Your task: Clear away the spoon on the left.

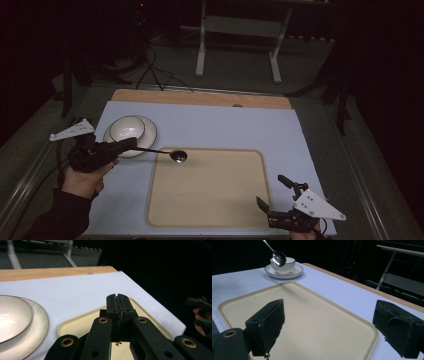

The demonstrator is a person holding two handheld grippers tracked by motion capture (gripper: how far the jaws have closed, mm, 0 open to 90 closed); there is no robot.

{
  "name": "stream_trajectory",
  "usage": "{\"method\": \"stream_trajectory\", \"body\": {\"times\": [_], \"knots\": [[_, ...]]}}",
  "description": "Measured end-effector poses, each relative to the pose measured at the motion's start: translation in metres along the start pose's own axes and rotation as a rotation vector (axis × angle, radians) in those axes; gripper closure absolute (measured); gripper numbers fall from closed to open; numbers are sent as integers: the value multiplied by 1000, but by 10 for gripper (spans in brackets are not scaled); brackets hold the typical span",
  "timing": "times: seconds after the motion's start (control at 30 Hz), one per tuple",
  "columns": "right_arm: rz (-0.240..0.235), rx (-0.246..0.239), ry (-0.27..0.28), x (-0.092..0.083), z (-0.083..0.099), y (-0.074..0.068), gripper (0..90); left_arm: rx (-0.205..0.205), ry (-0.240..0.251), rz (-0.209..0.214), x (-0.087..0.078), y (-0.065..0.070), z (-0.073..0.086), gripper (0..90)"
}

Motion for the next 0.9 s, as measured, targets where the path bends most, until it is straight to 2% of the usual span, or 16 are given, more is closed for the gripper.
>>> {"method": "stream_trajectory", "body": {"times": [0.2, 0.4, 0.67, 0.77, 0.9], "knots": [[0, 2, -1, 0, 0, 0, 108, 33, -28, 57, 5, 7, 1, 898], [0, -2, -4, 0, 1, 0, 108, 63, -81, 105, 12, 14, 4, 898], [-1, 0, -5, 0, 1, 0, 108, 115, -179, 166, 25, 22, 7, 898], [-1, -1, -5, 0, 1, 0, 108, 122, -202, 179, 29, 24, 8, 898], [-3, 0, -5, -1, 1, 0, 108, 138, -252, 217, 38, 28, 11, 897]]}}
Point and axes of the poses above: each handheld gripper's, and its own axes: x roughly forward along the jaws, z roughly out of its underside, y roughly to its right, the point moved 4 cm from there along x, roughly forward along the jaws, and after that the axes turned 6 degrees about x, right-handed, at the moved point
